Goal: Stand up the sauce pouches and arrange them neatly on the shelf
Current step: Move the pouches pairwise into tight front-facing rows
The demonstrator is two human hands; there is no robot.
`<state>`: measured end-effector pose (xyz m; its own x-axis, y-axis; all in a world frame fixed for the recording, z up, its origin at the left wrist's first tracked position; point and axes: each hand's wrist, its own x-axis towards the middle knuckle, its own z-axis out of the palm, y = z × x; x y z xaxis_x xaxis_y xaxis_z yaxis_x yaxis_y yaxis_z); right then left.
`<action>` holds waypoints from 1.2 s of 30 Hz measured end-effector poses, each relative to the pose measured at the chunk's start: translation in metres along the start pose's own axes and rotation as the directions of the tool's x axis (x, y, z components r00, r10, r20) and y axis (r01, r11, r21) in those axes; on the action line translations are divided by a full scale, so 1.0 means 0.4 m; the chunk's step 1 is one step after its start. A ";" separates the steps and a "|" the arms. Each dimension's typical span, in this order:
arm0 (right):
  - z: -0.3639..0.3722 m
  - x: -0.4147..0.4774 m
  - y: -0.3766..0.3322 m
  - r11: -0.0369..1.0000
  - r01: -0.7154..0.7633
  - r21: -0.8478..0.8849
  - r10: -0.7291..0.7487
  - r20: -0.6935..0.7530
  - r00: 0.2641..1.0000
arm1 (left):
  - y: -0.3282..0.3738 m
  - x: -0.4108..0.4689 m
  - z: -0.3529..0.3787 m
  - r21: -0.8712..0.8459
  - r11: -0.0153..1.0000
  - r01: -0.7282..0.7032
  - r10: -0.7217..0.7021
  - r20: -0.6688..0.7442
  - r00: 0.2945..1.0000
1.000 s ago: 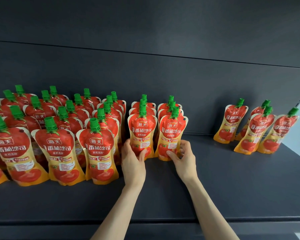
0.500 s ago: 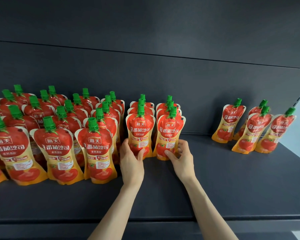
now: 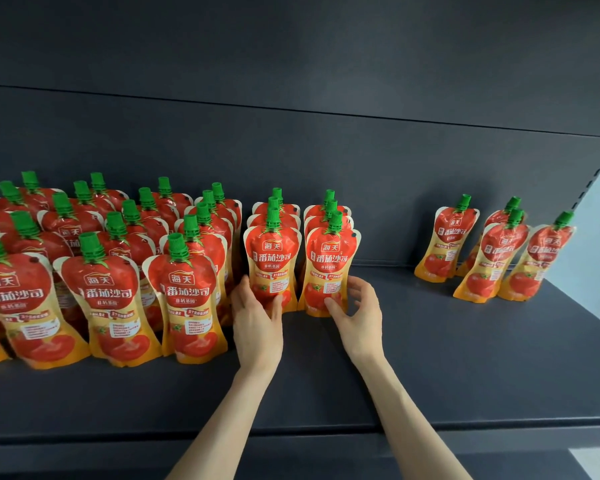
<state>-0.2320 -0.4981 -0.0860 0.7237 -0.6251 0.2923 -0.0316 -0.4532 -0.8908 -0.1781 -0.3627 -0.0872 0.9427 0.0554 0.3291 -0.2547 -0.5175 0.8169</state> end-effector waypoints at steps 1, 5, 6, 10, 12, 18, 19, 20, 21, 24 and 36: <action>-0.003 -0.006 0.002 1.000 0.009 -0.016 -0.009 -0.013 1.000 | 0.001 -0.003 -0.002 0.001 1.000 -0.003 0.003 -0.001 1.000; -0.035 -0.040 0.001 1.000 0.005 -0.030 -0.007 -0.047 0.999 | 0.002 -0.045 -0.021 -0.012 0.996 -0.088 0.087 -0.023 0.996; -0.048 -0.046 0.004 0.999 0.011 -0.048 -0.014 -0.050 0.999 | 0.003 -0.062 -0.024 -0.016 0.988 -0.155 0.154 -0.025 0.988; -0.125 -0.053 0.011 0.995 0.024 -0.100 -0.034 -0.090 0.995 | 0.047 -0.102 -0.007 -0.159 0.933 -0.324 0.340 0.087 0.936; -0.182 -0.043 0.006 0.994 0.023 -0.107 -0.037 -0.130 0.991 | 0.100 -0.104 0.020 -0.236 0.901 -0.365 0.406 0.158 0.900; -0.396 0.034 0.000 0.991 0.045 -0.128 -0.079 -0.269 0.960 | 0.299 -0.100 0.157 -0.336 0.812 -0.476 0.568 0.272 0.776; -0.434 0.054 0.006 0.990 0.049 -0.132 -0.085 -0.288 0.954 | 0.329 -0.100 0.189 -0.352 0.807 -0.474 0.574 0.282 0.768; -0.472 0.075 0.013 0.989 0.050 -0.138 -0.091 -0.306 0.948 | 0.359 -0.101 0.222 -0.368 0.802 -0.470 0.579 0.291 0.761; -0.510 0.099 0.022 0.989 0.049 -0.141 -0.093 -0.321 0.942 | 0.389 -0.103 0.255 -0.387 0.796 -0.465 0.585 0.300 0.753; -0.618 0.174 0.057 0.988 0.074 -0.134 -0.115 -0.330 0.937 | 0.473 -0.113 0.361 -0.444 0.783 -0.436 0.588 0.300 0.751; -0.853 0.454 0.173 0.937 0.201 -0.284 -0.252 -0.154 0.955 | 0.686 -0.107 0.627 -0.332 0.880 -0.338 0.418 0.208 0.884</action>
<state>-0.3379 -0.8600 0.0240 0.5929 -0.5810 0.5575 -0.0800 -0.7314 -0.6772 -0.2344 -0.7212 0.0042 0.7718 -0.3448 0.5343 -0.6149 -0.1907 0.7652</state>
